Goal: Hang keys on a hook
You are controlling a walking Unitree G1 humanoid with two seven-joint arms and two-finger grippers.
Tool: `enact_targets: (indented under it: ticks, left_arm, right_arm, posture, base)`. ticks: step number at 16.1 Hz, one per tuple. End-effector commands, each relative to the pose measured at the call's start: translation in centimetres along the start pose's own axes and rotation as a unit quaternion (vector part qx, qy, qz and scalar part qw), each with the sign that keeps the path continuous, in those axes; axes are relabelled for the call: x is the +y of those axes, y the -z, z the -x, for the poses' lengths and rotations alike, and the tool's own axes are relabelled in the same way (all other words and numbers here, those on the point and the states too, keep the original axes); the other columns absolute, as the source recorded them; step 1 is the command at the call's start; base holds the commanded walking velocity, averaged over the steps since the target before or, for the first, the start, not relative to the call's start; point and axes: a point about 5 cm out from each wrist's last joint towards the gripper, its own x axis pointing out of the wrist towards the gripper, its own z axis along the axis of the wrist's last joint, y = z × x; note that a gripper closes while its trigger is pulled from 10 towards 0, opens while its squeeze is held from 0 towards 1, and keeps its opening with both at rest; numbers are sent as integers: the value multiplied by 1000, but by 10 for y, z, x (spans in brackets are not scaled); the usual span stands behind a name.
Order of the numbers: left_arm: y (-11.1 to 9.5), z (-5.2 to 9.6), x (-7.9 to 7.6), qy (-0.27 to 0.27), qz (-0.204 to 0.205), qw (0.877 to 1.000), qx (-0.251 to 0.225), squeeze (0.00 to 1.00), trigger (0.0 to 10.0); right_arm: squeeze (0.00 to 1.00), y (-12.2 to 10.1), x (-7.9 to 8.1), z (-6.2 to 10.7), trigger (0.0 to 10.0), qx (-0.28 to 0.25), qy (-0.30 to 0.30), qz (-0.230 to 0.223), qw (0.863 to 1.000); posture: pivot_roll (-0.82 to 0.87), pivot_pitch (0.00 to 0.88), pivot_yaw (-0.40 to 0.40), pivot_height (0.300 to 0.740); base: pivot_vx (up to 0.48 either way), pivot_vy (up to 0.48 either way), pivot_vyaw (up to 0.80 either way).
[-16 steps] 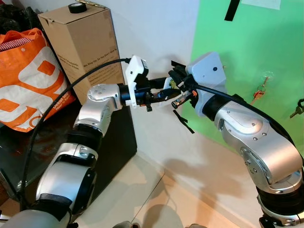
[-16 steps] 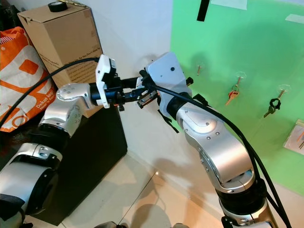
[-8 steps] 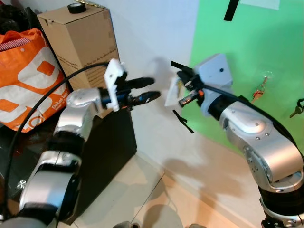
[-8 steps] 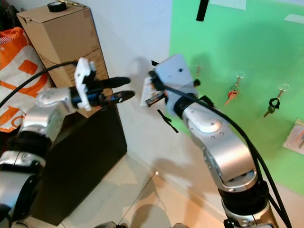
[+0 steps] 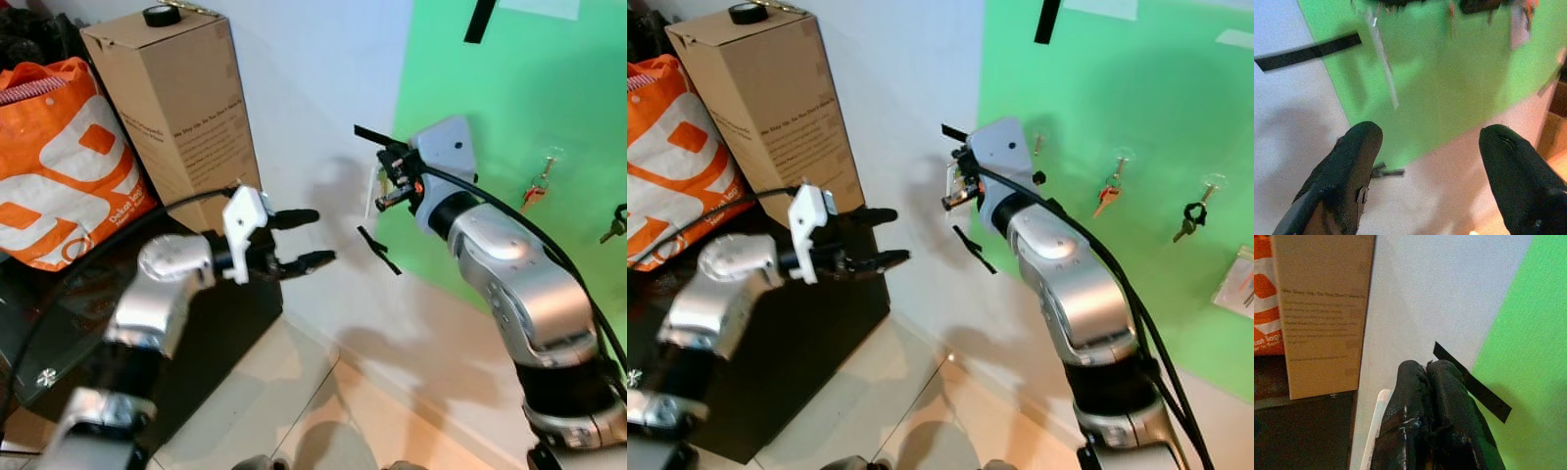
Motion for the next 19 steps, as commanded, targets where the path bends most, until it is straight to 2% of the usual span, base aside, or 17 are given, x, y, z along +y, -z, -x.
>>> enact_targets:
  ticks: [1,4,6,8,9,11,14,19]
  left_arm:
    - [-6,-1,-1,-12,-21,1000,-3,8,10000]
    - [2,5,-13,-40,-19,999,10,8,10000]
    - [4,7,-15,-61,-18,998,14,8,10000]
    - [7,9,-16,-93,-17,995,15,8,10000]
    - [10,11,-16,-119,-11,993,13,16,10000]
    - [11,12,-18,-130,-6,991,13,16,10000]
    - [11,9,-22,-122,3,993,9,16,10000]
    - [11,3,-29,-106,-1,994,12,16,10000]
  right_arm:
    - [0,0,-5,-3,0,-5,6,-5,1000]
    - [0,10,-18,-15,0,7,40,-18,999]
    - [0,9,-24,-14,0,4,49,-18,999]
    - [0,10,-27,-2,0,1,47,-28,998]
    - [0,12,-30,12,0,-2,49,-32,998]
    - [0,15,-35,23,0,-3,66,-48,997]
    - [0,18,-42,29,0,1,95,-63,993]
    - [0,17,-50,21,0,2,109,-81,991]
  posture:
    - [-141,0,69,740]
    - [-137,0,58,740]
    - [-140,0,55,740]
    - [-151,0,51,740]
    - [-162,0,54,740]
    - [-174,0,59,740]
    - [-178,0,62,740]
    - [-171,0,55,740]
  base:
    - [0,0,0]
    - [0,0,0]
    - [0,0,0]
    - [0,0,0]
    - [0,0,0]
    - [0,0,0]
    - [0,0,0]
    - [0,0,0]
